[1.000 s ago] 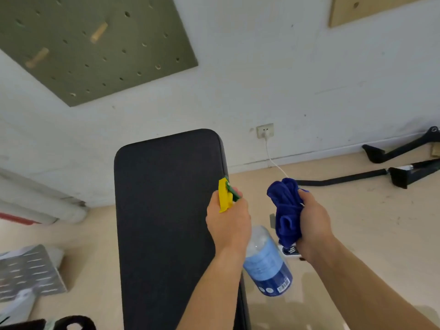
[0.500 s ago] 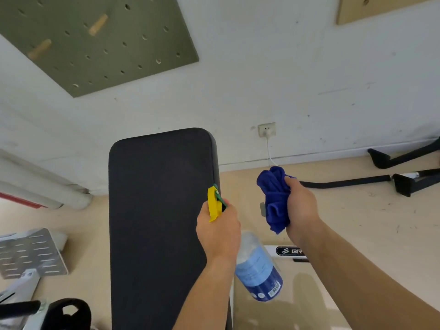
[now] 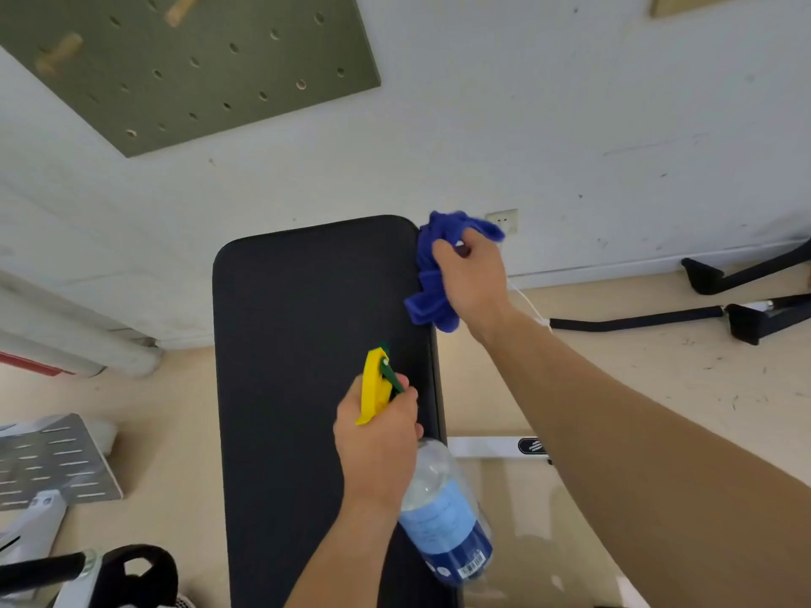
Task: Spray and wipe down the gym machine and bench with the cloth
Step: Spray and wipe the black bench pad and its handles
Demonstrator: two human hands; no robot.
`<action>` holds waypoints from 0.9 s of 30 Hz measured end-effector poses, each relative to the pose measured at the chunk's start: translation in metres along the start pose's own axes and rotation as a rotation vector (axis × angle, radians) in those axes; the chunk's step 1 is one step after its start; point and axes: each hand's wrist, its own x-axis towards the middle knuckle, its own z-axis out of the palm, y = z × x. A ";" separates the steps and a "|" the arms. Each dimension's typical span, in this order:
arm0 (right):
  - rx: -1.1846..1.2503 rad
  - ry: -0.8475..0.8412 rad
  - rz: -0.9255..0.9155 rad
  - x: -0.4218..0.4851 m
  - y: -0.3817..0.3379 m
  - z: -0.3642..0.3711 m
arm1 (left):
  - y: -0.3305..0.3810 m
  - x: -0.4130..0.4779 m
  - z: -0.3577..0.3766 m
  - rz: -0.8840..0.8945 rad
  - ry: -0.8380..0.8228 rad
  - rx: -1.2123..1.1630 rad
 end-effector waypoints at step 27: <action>-0.223 0.332 -0.142 -0.085 0.056 0.062 | 0.021 0.047 -0.075 0.078 -0.070 0.049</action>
